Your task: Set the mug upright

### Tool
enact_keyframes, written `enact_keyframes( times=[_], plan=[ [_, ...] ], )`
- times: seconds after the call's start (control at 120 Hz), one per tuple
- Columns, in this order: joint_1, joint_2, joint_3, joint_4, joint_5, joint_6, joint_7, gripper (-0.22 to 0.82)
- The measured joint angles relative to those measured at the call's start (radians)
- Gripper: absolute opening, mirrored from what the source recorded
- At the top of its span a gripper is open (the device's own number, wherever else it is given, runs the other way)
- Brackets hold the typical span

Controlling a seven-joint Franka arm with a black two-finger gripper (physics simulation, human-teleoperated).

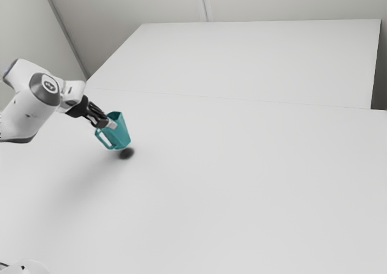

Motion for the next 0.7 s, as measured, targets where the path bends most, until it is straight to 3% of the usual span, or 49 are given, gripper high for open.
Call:
enact_keyframes(
  times=[0.317, 0.7],
  plan=[
    [-0.001, -0.086, -0.055, -0.103, -0.06, 0.053, 0.007, -0.18],
    [-0.05, -0.159, -0.059, -0.178, -0.128, 0.08, 0.019, -0.18]
  ],
)
